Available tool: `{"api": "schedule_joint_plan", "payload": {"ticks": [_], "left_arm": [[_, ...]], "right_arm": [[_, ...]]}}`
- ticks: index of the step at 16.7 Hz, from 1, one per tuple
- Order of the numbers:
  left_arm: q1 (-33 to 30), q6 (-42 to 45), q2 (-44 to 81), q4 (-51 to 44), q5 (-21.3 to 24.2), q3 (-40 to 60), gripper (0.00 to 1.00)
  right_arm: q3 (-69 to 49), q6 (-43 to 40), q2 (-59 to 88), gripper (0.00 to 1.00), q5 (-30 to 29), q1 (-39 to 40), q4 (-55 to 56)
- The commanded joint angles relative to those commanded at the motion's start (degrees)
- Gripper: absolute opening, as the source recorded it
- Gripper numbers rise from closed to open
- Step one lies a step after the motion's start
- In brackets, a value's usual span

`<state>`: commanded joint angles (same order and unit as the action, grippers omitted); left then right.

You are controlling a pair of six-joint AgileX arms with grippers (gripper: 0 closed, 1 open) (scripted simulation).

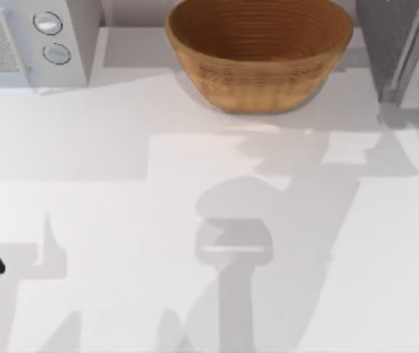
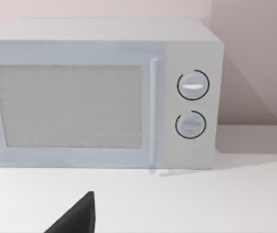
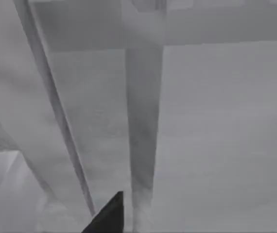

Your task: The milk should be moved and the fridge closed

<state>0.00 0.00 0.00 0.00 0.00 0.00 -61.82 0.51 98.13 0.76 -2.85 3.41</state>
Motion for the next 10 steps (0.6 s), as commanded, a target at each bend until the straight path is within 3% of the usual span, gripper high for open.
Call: {"api": "schedule_joint_plan", "payload": {"ticks": [6,10], "left_arm": [[0.0,0.0,0.0,0.0,0.0,0.0,1.0],[0.0,0.0,0.0,0.0,0.0,0.0,1.0]], "right_arm": [[-16.0,-0.1,12.7,1.0,-0.2,0.3,-3.7],[-19.2,-0.3,15.7,1.0,-0.1,0.5,-4.6]]}}
